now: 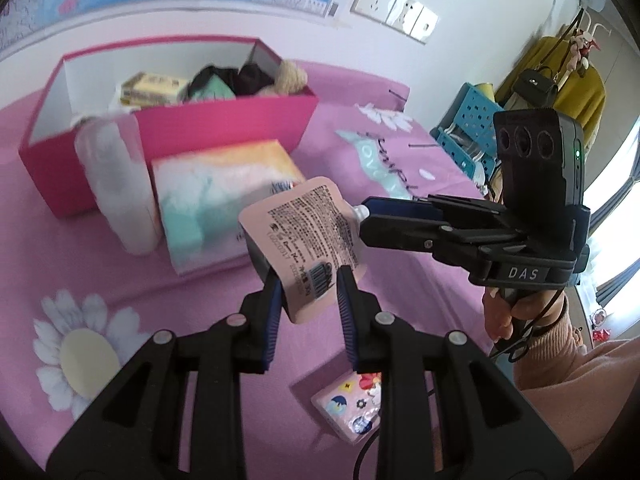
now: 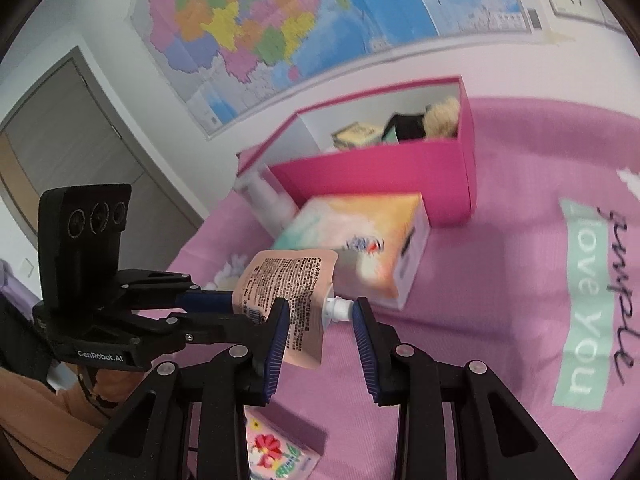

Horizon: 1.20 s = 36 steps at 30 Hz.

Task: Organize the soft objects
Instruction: 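Lift the peach pouch and carry it toward the pink box, then lower the peach pouch into the pink box and open the right tool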

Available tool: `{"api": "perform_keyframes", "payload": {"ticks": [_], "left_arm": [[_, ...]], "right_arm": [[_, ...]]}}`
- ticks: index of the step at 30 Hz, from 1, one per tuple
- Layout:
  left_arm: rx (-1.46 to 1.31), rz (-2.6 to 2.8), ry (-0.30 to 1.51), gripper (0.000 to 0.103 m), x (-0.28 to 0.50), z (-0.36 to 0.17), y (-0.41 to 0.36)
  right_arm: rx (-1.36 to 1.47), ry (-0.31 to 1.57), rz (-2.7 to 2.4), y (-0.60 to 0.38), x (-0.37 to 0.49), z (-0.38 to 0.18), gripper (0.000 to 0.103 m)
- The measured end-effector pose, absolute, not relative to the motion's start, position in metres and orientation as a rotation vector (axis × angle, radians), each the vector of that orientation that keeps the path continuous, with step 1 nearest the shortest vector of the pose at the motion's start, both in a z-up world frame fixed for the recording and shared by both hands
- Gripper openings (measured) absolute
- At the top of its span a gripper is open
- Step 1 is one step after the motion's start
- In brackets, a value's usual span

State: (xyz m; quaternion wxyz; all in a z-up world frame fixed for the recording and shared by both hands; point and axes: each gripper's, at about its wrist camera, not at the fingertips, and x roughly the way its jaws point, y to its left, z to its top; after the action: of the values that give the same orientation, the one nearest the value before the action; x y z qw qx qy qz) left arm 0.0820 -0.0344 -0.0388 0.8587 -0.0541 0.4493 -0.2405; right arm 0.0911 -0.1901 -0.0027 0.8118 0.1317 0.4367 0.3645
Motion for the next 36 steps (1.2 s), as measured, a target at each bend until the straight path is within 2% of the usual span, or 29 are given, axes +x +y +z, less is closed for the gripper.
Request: {"api": "perform_keyframes", "payload": {"ticks": [15, 36], "left_arm": [[-0.071, -0.459, 0.868, 0.028, 0.101, -0.007, -0.029], [-0.049, -0.420, 0.851, 0.028, 0.150, 0.009, -0.025]], "right_arm": [[0.259, 0.857, 0.785, -0.183, 0.114, 0.024, 0.033], [0.270, 0.806, 0.759, -0.182, 0.159, 0.039, 0.033]]}}
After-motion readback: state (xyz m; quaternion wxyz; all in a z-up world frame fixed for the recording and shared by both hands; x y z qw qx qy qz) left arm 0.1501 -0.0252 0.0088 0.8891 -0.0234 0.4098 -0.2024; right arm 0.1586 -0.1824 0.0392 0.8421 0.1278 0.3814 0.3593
